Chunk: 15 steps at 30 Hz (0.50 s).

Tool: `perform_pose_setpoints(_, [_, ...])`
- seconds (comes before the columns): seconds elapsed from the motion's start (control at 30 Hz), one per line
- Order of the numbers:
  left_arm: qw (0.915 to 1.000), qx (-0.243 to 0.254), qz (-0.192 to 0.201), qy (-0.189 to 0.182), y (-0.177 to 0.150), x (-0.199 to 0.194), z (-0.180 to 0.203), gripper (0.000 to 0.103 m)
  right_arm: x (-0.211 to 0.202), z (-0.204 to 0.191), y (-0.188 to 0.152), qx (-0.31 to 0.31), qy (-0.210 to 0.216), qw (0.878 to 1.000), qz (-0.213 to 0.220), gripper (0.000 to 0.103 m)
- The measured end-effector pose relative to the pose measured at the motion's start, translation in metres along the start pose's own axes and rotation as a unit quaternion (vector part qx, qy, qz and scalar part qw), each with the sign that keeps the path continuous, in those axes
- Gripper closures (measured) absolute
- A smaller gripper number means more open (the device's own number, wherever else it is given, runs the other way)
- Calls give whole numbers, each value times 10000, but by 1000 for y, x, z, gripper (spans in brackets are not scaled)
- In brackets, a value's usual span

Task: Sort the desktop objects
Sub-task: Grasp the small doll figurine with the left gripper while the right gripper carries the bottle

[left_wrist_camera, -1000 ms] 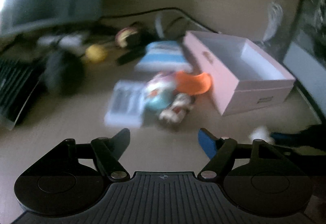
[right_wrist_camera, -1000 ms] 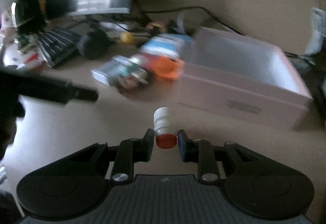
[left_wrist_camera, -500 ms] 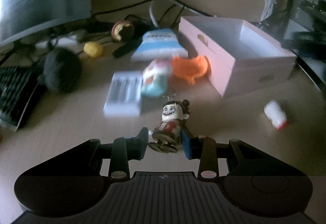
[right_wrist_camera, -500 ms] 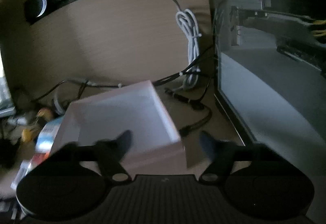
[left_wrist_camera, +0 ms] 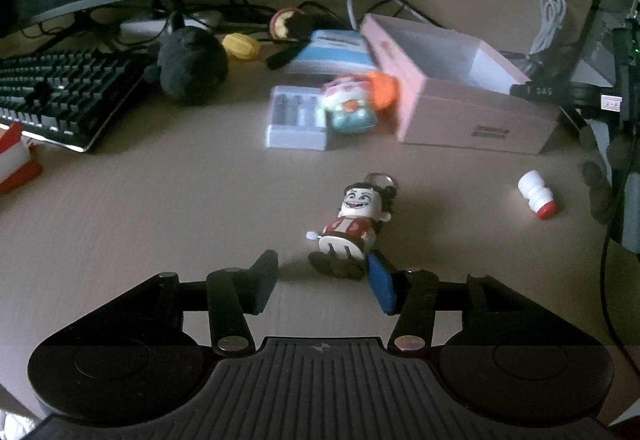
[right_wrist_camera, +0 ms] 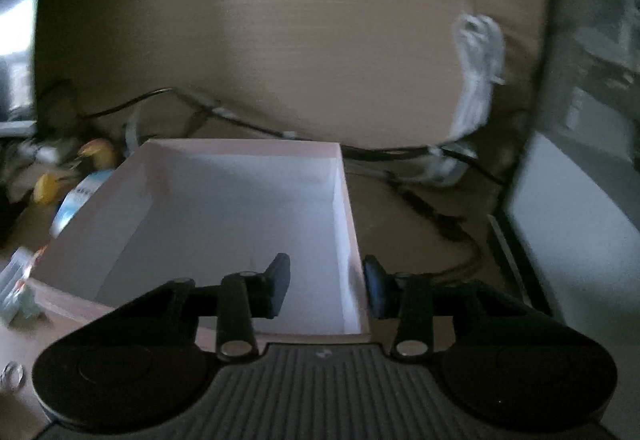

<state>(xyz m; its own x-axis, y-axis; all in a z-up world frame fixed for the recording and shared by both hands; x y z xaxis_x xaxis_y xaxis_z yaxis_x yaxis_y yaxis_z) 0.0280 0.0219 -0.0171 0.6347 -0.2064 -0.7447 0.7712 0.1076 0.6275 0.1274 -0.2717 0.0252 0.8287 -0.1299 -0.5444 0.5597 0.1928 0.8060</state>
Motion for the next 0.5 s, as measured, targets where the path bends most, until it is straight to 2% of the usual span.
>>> perform_pose_setpoints(0.1, [10000, 47, -8, -21, 0, -1, 3, 43, 0, -13, 5, -85, 194, 9998, 48, 72])
perform_pose_setpoints(0.2, [9999, 155, -12, -13, 0, -1, 9, 42, 2, -15, 10, -52, 163, 9998, 63, 72])
perform_pose_setpoints(0.3, [9996, 293, 56, -10, -1, -4, 14, 36, -22, -9, 14, 66, 193, 9993, 317, 69])
perform_pose_setpoints(0.37, [9990, 405, 104, 132, -1, -2, 16, 35, -49, -5, 10, 43, 304, 9982, 512, 53])
perform_pose_setpoints(0.43, [9984, 416, 189, 346, 2, 0, 13, 34, -72, -2, 2, 58, 502, 9970, 586, 24])
perform_pose_setpoints(0.47, [9981, 365, 212, 449, 4, 2, 10, 32, -83, -3, -7, 68, 623, 9965, 552, 20])
perform_pose_setpoints(0.5, [9976, 312, 250, 562, 7, 3, 7, 32, -90, -6, -15, 38, 746, 9962, 449, 20])
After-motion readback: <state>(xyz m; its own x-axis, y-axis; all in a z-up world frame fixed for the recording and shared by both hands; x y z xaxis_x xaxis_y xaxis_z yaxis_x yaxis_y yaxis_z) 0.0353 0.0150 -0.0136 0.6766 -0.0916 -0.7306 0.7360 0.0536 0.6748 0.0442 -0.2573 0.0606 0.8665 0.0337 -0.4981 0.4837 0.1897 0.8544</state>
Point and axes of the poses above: each gripper's, at about its wrist camera, not at the fingertips, and x roughly the way its jaws point, z to its right, y to its top, the point moved 4 cm from there along x, roughly the way its jaws point, and after that the axes turned 11 degrees about -x, right-handed, at the moved point
